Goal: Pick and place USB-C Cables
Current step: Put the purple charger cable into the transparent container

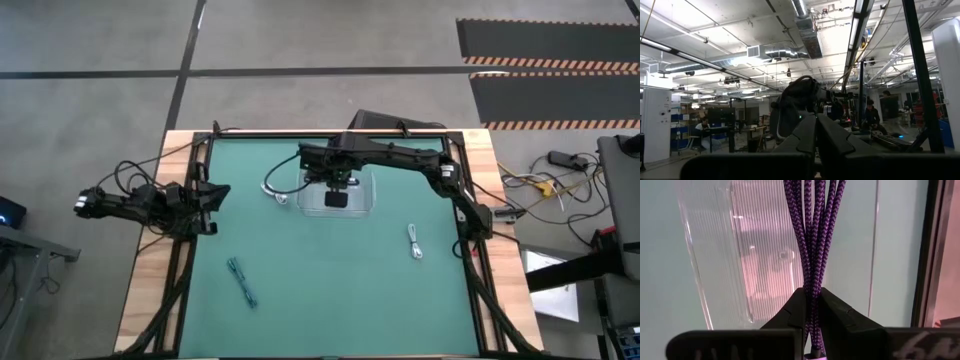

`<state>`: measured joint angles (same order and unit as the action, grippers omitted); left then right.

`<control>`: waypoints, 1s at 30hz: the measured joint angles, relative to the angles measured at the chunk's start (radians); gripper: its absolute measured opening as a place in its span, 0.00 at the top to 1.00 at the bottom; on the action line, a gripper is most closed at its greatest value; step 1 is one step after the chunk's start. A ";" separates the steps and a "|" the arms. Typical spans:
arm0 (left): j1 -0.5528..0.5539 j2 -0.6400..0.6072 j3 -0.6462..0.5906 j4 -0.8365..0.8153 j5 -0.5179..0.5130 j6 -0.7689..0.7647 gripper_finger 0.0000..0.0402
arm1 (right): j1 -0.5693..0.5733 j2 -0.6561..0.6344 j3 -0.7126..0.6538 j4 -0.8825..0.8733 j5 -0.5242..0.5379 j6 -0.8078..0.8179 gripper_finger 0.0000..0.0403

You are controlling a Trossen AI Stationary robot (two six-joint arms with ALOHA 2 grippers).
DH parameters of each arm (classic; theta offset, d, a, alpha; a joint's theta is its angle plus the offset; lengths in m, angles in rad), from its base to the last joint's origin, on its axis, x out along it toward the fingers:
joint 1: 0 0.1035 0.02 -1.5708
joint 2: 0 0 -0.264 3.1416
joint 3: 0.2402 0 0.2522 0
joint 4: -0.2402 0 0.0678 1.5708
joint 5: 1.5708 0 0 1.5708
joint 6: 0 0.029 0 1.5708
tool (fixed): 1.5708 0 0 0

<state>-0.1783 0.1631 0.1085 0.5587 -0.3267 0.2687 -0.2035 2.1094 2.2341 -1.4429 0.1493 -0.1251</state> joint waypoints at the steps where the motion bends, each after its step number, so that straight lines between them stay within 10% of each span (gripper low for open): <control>1: 0.000 0.000 0.000 0.000 0.000 0.000 1.00 | 0.000 0.000 -0.007 0.005 0.000 -0.002 0.94; 30: 0.000 0.000 0.000 -0.001 0.000 0.000 1.00 | -0.044 0.000 -0.187 0.120 -0.055 -0.046 0.94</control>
<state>-0.1782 0.1631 0.1085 0.5575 -0.3267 0.2687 -0.2472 2.1094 2.0469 -1.3231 0.0943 -0.1712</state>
